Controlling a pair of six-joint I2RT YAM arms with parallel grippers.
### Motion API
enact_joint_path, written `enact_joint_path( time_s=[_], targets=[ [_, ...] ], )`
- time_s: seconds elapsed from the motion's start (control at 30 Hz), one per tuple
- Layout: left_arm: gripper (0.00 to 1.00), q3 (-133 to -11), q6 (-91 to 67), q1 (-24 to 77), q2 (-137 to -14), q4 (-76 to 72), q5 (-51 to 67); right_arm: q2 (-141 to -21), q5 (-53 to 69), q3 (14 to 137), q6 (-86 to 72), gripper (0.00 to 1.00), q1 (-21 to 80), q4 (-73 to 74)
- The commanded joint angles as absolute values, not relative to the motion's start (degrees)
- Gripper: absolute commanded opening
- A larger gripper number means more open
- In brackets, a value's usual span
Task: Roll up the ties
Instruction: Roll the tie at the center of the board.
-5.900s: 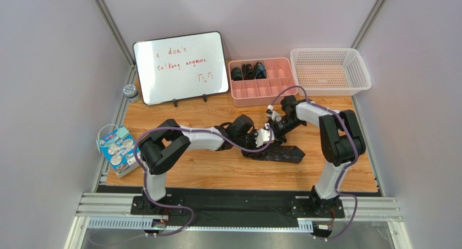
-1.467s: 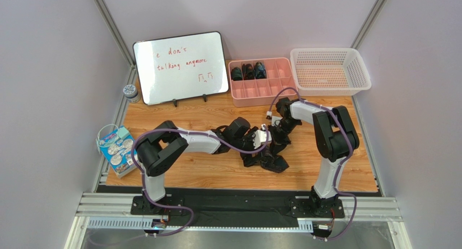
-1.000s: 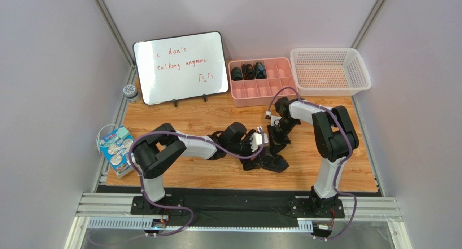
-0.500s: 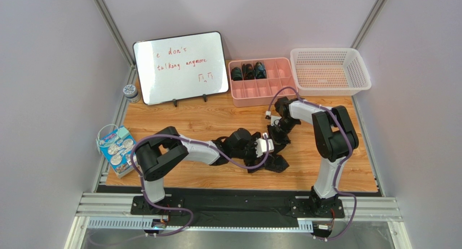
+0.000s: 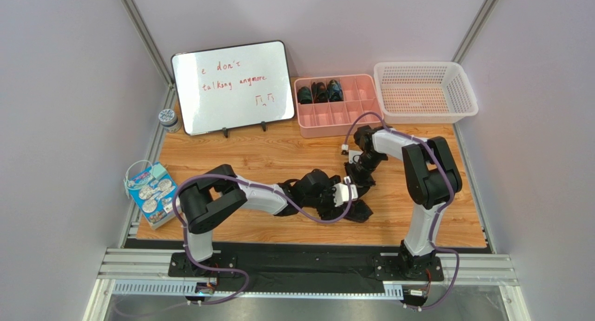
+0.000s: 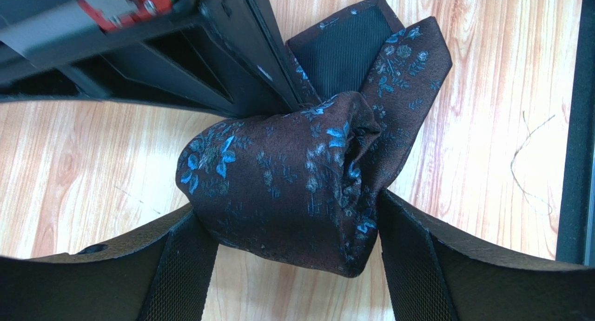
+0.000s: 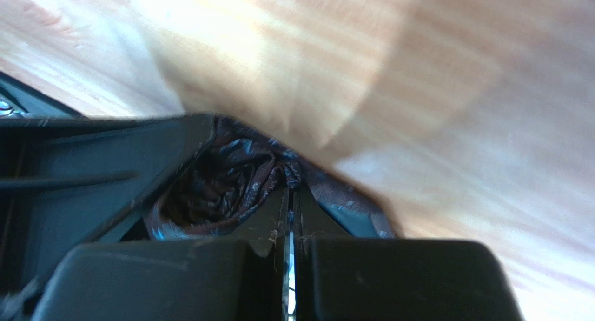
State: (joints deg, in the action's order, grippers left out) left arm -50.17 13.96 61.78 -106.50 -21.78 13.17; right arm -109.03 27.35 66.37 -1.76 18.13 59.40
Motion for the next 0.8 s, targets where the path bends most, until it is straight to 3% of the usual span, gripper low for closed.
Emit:
enact_joint_path(
  time_s=[0.0,0.13,0.3,0.53,0.77],
  targets=[
    [0.82,-52.02,13.36,61.87,-109.51,-16.44,9.32,-114.25,25.40,65.74,-0.18,0.00,18.90,57.57],
    [0.83,-53.26,11.00,61.87,-109.78,-15.47,9.05,-115.84,24.26,66.97,-0.53,0.00,18.90,55.90],
    [0.99,-50.45,9.58,61.70,-104.70,-17.93,9.31,-117.33,20.48,67.67,-0.53,0.00,18.90,55.20],
    [0.99,-49.13,6.42,61.26,-97.82,-19.86,13.62,-117.16,19.95,67.85,-0.97,0.00,18.90,53.96],
    [0.99,-53.43,5.45,61.26,-101.76,-19.42,14.15,-116.02,20.21,68.11,-0.79,0.00,18.90,53.96]
  ],
)
